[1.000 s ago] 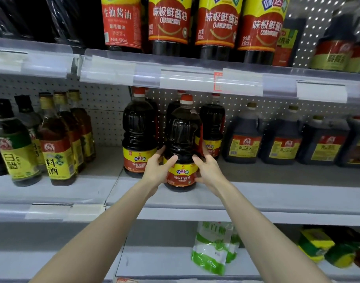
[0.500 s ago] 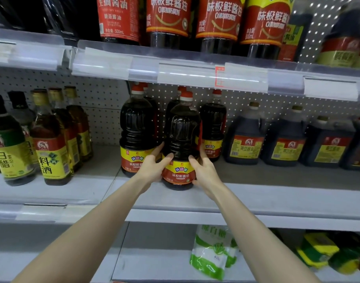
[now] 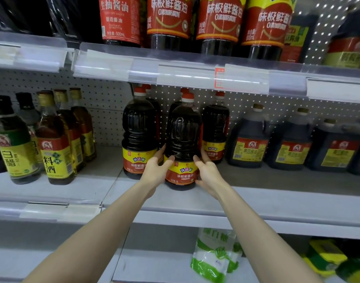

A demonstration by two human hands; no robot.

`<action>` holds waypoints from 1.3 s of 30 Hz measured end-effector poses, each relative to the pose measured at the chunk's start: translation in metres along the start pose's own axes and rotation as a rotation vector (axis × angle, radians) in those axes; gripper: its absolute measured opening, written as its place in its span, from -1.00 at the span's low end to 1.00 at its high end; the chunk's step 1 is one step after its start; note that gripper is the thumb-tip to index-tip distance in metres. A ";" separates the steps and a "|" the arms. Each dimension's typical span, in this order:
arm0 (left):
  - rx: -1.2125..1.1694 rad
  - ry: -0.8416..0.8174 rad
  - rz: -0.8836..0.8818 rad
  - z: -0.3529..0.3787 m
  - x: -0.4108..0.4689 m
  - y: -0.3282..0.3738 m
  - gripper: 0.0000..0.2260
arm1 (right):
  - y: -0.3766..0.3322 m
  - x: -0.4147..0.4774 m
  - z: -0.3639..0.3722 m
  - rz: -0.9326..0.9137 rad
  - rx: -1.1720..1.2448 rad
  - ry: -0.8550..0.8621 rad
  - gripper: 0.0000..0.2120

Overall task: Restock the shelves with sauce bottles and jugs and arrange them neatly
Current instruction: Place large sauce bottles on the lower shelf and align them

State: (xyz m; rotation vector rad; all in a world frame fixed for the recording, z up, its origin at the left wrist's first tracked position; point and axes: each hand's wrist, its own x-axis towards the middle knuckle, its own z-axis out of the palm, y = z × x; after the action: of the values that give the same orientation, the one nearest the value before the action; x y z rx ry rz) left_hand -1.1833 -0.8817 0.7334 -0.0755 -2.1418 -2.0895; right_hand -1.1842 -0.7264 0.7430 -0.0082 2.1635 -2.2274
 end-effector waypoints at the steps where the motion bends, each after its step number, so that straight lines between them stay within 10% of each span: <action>1: -0.029 0.001 -0.010 0.000 -0.002 -0.001 -0.46 | 0.004 -0.001 0.002 -0.019 -0.030 0.009 -0.47; 39: -0.144 0.076 -0.029 0.014 0.028 -0.013 -0.48 | -0.004 0.018 0.000 -0.041 0.103 0.054 -0.53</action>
State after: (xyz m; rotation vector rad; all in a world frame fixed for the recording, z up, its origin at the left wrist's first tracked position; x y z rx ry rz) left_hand -1.2140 -0.8696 0.7246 0.0189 -1.9591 -2.2224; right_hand -1.2024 -0.7263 0.7470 0.0107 2.0906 -2.3862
